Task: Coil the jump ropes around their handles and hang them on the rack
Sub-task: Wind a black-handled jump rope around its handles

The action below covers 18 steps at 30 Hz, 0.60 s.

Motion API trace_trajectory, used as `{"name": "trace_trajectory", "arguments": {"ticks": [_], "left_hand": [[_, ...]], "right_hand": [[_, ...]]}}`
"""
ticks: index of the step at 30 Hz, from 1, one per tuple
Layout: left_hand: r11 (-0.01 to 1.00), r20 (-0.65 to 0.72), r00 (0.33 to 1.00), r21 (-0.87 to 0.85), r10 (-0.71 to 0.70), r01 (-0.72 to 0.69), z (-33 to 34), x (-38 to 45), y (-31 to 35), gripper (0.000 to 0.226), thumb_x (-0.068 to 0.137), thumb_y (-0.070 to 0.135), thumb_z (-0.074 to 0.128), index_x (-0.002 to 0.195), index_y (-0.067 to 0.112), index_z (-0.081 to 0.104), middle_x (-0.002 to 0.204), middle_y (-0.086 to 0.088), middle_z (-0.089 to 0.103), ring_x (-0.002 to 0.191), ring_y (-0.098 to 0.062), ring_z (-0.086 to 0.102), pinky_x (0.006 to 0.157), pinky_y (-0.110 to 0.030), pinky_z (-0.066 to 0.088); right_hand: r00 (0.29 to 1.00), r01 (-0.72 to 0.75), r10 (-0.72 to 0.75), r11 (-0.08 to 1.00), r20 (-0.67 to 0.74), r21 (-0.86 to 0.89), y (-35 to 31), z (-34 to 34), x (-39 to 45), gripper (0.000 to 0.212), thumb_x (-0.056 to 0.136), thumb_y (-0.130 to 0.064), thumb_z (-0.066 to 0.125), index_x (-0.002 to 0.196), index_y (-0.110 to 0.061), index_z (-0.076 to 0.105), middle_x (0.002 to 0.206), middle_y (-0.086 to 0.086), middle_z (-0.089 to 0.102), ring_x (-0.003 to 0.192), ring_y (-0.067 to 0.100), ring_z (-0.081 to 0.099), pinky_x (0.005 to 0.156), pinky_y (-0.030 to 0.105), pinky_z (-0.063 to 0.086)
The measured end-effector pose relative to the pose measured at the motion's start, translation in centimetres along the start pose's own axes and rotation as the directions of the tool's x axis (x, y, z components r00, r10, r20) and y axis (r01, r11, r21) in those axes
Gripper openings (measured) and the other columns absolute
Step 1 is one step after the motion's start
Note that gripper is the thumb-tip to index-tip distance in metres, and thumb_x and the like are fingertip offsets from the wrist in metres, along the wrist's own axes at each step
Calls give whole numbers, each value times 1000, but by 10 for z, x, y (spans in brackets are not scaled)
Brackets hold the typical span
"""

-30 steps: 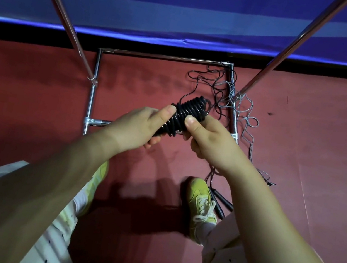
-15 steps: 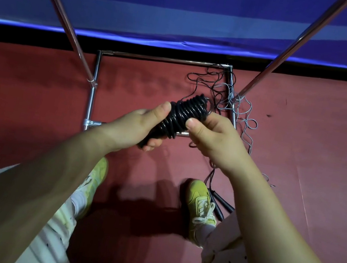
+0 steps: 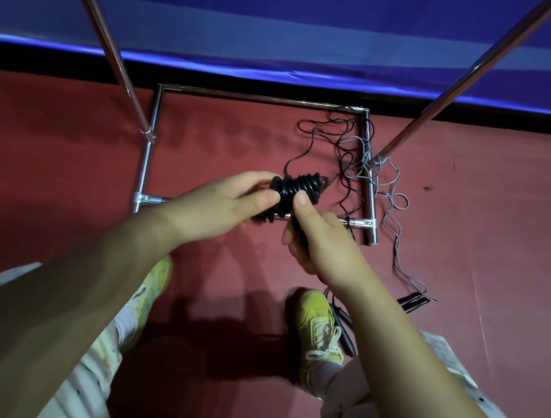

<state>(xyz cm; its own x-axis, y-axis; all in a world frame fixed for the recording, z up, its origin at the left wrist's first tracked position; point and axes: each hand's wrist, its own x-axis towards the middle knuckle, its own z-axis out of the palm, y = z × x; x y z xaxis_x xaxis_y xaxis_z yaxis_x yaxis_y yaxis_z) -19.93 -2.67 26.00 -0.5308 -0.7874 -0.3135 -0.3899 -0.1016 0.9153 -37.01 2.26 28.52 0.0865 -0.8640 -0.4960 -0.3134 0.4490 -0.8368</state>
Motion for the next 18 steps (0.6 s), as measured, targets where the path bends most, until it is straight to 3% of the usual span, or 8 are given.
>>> {"name": "trace_trajectory", "arguments": {"ticks": [3,6,8,10,13,15,18], "left_hand": [[1000,34,999,3,-8,8,4,-1,1,14,84,42,59,98,41,54,90,13,62,76,-1,57,74,-25,47],[1000,-58,998,29,6,-4,2,0,-1,37,62,57,63,96,42,55,94,16,63,89,-6,60,88,-32,48],[994,-127,991,102,48,-35,3,-1,0,46,53,59,64,94,43,51,91,16,60,86,-7,59,84,-33,49],[991,-137,990,130,47,-29,4,-2,2,49,49,58,65,92,42,48,87,15,59,79,-4,57,77,-29,47],[984,-4,998,-171,-60,58,1,-5,10,47,59,55,66,96,28,54,81,6,67,69,-10,64,70,-30,50],[889,158,971,-396,-181,230,-2,-7,18,50,77,60,55,97,14,60,80,-9,70,62,-20,66,60,-28,53],[820,335,897,-397,-290,413,-2,-13,26,61,83,64,42,96,8,63,75,-15,70,52,-23,64,47,-23,50]], "right_hand": [[999,-45,45,999,-17,-25,0,2,0,62,96,-57,32,66,-9,56,41,-7,43,36,7,36,39,14,28],[999,-37,37,999,-24,36,0,4,4,59,91,-62,40,65,-11,56,48,0,44,39,10,35,41,18,28],[1000,2,0,998,-21,63,-1,4,5,47,82,-56,41,65,-14,53,50,-1,42,40,10,32,46,23,26],[997,51,-53,998,-61,-43,-1,2,6,39,79,-50,39,62,-18,52,44,-11,42,42,6,33,52,27,26],[979,144,-163,978,-120,-153,1,-2,4,42,77,-50,39,61,-12,50,48,-11,43,51,8,37,58,30,29],[973,200,-212,972,-93,-125,1,-5,1,34,78,-45,42,60,-17,46,50,-14,44,52,4,38,58,26,30],[964,261,-258,964,69,-39,1,-6,-2,26,81,-32,42,57,-30,50,50,-21,48,52,-3,44,56,15,31]]}}
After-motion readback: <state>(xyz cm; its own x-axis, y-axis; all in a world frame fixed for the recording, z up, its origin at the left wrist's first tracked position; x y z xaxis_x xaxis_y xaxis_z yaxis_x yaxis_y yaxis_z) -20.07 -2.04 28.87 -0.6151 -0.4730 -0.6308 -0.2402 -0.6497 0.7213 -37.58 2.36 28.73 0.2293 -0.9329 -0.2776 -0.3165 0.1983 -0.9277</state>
